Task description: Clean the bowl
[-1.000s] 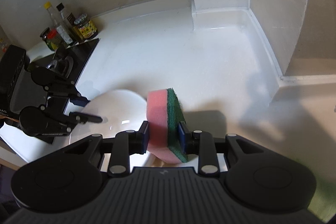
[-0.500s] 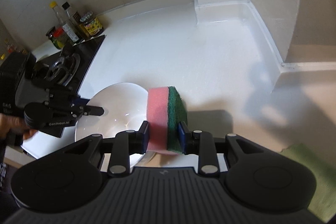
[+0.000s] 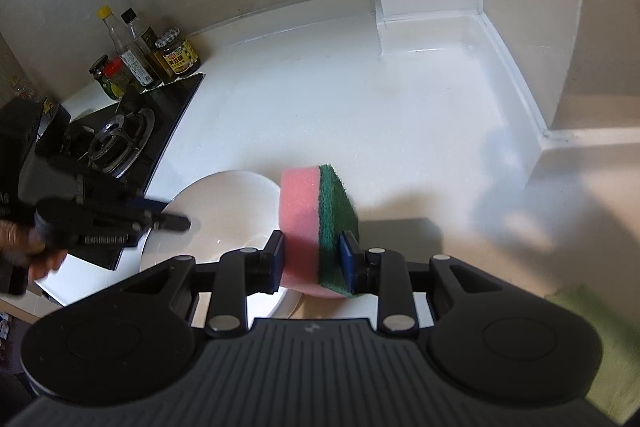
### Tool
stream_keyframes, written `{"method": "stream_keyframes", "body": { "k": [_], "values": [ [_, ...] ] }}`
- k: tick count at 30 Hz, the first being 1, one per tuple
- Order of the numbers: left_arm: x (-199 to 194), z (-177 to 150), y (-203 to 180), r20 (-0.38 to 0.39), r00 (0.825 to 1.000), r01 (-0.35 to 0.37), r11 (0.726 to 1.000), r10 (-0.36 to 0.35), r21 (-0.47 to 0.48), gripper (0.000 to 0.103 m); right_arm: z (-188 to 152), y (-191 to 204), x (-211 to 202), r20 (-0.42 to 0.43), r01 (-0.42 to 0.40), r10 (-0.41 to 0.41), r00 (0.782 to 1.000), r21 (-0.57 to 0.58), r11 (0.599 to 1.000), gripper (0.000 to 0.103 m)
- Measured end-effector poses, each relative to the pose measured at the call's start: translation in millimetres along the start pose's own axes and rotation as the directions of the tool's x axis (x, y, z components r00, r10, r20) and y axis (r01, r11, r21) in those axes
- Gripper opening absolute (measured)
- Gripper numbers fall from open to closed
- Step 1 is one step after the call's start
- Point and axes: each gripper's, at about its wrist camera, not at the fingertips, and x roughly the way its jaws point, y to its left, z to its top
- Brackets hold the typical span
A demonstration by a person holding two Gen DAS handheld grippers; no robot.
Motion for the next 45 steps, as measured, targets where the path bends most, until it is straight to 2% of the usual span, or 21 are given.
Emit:
{"method": "stream_keyframes", "body": {
  "k": [1, 4, 5, 6, 7, 10, 12, 15, 18, 19, 21, 25, 27, 29, 31, 34, 37, 39, 40, 42, 45],
  "values": [
    [1.1, 2.0, 0.0, -0.001, 1.0, 0.002, 1.0, -0.002, 0.024, 0.008, 0.0, 0.3, -0.9, -0.009, -0.003, 0.003, 1.0, -0.01, 1.0, 0.025],
    [7.9, 10.2, -5.1, -0.011, 1.0, 0.019, 0.971, -0.017, 0.239, 0.01, 3.7, -1.9, -1.5, -0.029, -0.014, 0.014, 0.999, -0.022, 1.0, 0.025],
    [10.7, 13.9, -7.9, -0.017, 0.999, 0.038, 0.945, -0.034, 0.325, 0.011, 5.9, -3.5, -0.8, -0.034, -0.018, 0.017, 0.999, -0.021, 1.0, 0.025],
    [13.1, 17.1, -11.8, -0.023, 0.998, 0.058, 0.906, -0.053, 0.419, 0.012, 8.2, -3.9, 0.4, -0.036, -0.017, 0.016, 0.999, -0.028, 0.999, 0.025],
    [13.7, 18.4, -12.8, -0.027, 0.997, 0.07, 0.878, -0.066, 0.473, 0.013, 11.9, -2.7, 2.9, -0.036, -0.005, 0.003, 0.999, -0.048, 0.999, 0.025],
    [19.2, 32.0, -6.4, -0.062, 0.991, 0.137, 0.872, -0.123, 0.471, 0.012, 15.6, -2.9, 6.9, -0.025, 0.004, -0.005, 1.0, -0.052, 0.999, 0.025],
    [15.8, 35.0, 2.2, -0.038, 0.993, 0.116, 0.937, -0.11, 0.331, 0.013, 16.0, -5.0, 7.2, -0.02, 0.0, -0.001, 1.0, -0.036, 0.999, 0.025],
    [-0.2, 18.8, 3.3, 0.009, 1.0, 0.026, 0.993, -0.027, 0.118, 0.013, 8.0, -6.4, 2.3, -0.005, -0.01, 0.01, 1.0, -0.009, 1.0, 0.025],
    [-3.8, 1.1, 3.3, 0.014, 1.0, 0.005, 0.999, -0.005, -0.049, 0.013, 0.2, -6.9, -2.4, 0.008, -0.011, 0.011, 1.0, 0.019, 1.0, 0.025],
    [-2.4, -2.7, 2.3, 0.013, 1.0, -0.001, 0.998, 0.001, -0.063, 0.01, -3.7, -5.5, -4.5, 0.011, -0.008, 0.007, 1.0, 0.022, 1.0, 0.025],
    [8.2, -4.7, -2.2, 0.017, 1.0, -0.016, 1.0, 0.017, -0.023, 0.009, -7.6, -4.3, -6.6, 0.009, -0.004, 0.004, 1.0, 0.019, 1.0, 0.025],
    [15.7, 7.1, -2.0, 0.009, 1.0, 0.002, 0.991, -0.003, 0.137, 0.009, -4.4, -4.1, -7.4, -0.018, -0.01, 0.009, 1.0, -0.029, 1.0, 0.025],
    [21.9, 18.0, -2.5, 0.006, 0.999, 0.031, 0.96, -0.034, 0.278, 0.009, -1.3, -4.2, -6.9, -0.027, -0.012, 0.01, 1.0, -0.053, 0.999, 0.025],
    [25.6, 24.5, -6.3, -0.004, 0.999, 0.051, 0.914, -0.054, 0.403, 0.012, 2.6, -6.2, -4.8, -0.024, -0.005, 0.004, 1.0, -0.062, 0.998, 0.025],
    [28.0, 30.2, -8.7, -0.027, 0.997, 0.077, 0.887, -0.073, 0.456, 0.012, 7.1, -7.7, -1.5, -0.018, 0.008, -0.009, 1.0, -0.063, 0.998, 0.025],
    [21.1, 32.7, -4.3, -0.025, 0.998, 0.056, 0.936, -0.051, 0.346, 0.013, 8.0, -6.9, 0.4, -0.012, 0.01, -0.011, 1.0, -0.06, 0.998, 0.025],
    [3.1, 14.4, -2.8, 0.006, 1.0, -0.019, 0.981, 0.018, 0.193, 0.014, 3.3, -8.3, -1.7, 0.002, 0.003, -0.003, 1.0, -0.026, 1.0, 0.025],
    [-2.0, 0.0, -7.4, 0.02, 0.999, -0.048, 0.992, 0.046, 0.12, 0.014, -1.9, -10.1, -4.6, 0.012, -0.007, 0.007, 1.0, 0.011, 1.0, 0.025],
    [-2.5, -3.6, -9.2, 0.033, 0.998, -0.06, 0.991, 0.057, 0.119, 0.014, -4.5, -10.6, -5.9, 0.015, -0.012, 0.012, 1.0, 0.025, 1.0, 0.025],
    [-2.7, -7.8, -11.9, 0.054, 0.996, -0.077, 0.987, 0.07, 0.142, 0.013, -7.2, -9.7, -7.8, 0.011, -0.017, 0.017, 1.0, 0.026, 1.0, 0.025],
    [3.3, 1.8, -12.7, 0.028, 0.999, -0.048, 0.98, 0.044, 0.193, 0.014, -0.6, -10.8, -3.3, 0.005, -0.023, 0.023, 1.0, 0.011, 1.0, 0.025]
  ]
}}
